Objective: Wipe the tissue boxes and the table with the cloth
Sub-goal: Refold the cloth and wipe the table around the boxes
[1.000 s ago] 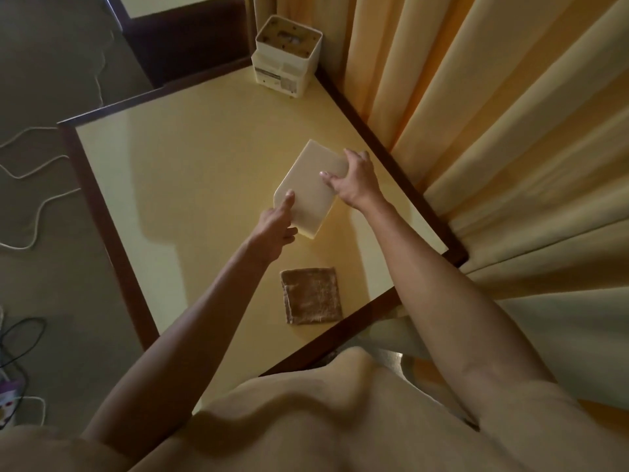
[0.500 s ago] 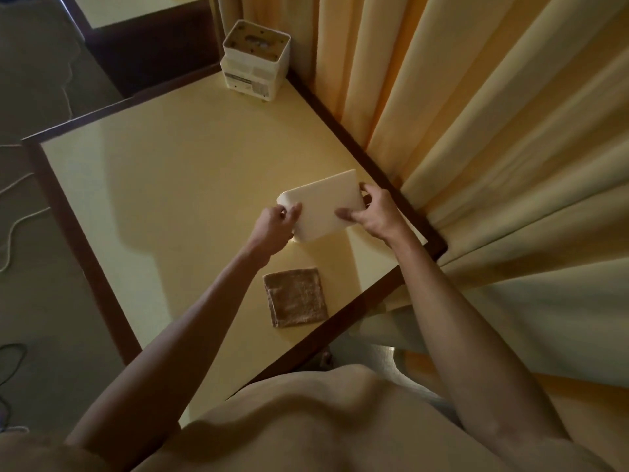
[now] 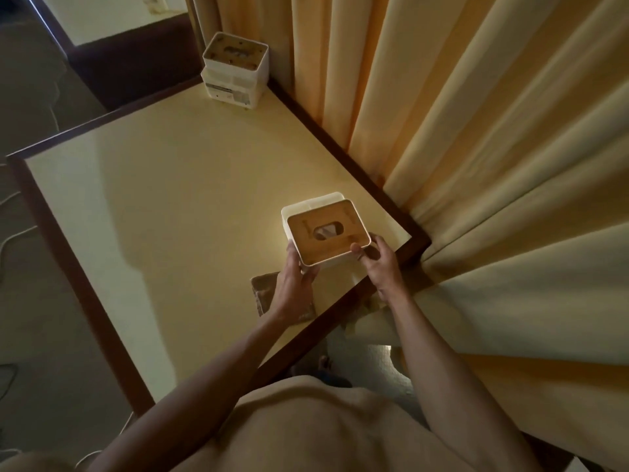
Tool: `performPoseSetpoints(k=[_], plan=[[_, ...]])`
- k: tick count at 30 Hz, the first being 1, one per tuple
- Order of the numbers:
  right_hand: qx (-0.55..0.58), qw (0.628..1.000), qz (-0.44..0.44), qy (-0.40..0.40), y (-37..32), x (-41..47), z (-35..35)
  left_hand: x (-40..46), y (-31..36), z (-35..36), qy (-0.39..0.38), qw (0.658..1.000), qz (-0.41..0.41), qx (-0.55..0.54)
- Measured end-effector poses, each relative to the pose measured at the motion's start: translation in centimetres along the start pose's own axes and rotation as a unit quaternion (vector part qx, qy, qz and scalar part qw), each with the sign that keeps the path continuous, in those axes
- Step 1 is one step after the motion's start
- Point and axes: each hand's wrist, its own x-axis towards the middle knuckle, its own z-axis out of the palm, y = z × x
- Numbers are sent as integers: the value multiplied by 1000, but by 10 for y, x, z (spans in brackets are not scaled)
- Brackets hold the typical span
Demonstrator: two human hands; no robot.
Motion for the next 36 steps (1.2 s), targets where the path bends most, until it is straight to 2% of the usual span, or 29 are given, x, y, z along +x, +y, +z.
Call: performPoseSetpoints(k=[5, 9, 12, 17, 19, 21, 23, 26, 29, 33, 36], plan=[[13, 1000, 2, -4, 5, 1, -1, -2, -4, 6, -1, 1000, -7, 4], [14, 999, 29, 7, 2, 4, -9, -2, 3, 16, -20, 1000, -8, 0], [26, 998, 48, -4, 1, 5, -15, -10, 7, 27, -7, 1000, -18, -8], [-3, 998, 57, -4, 5, 10, -24, -10, 8, 23, -3, 996, -75, -53], [-7, 995, 87, 40, 1, 5, -19, -4, 10, 7, 28, 993, -102, -58], [-7, 988, 107, 107, 3, -8, -7, 10, 14, -9, 67, 992, -95, -38], [12, 987, 112, 113, 5, -26, 10, 33, 22, -24, 81, 993, -85, 5], [76, 991, 91, 67, 7, -40, 34, 69, 32, -37, 13, 993, -86, 74], [85, 991, 81, 69, 1, -42, 40, 87, 33, -41, -59, 985, -101, 128], [4, 997, 51, 64, -9, -39, 22, 83, 32, -33, -53, 984, -101, 135], [-16, 992, 53, 110, -11, -27, -4, 64, 31, -19, -51, 985, -100, 132]])
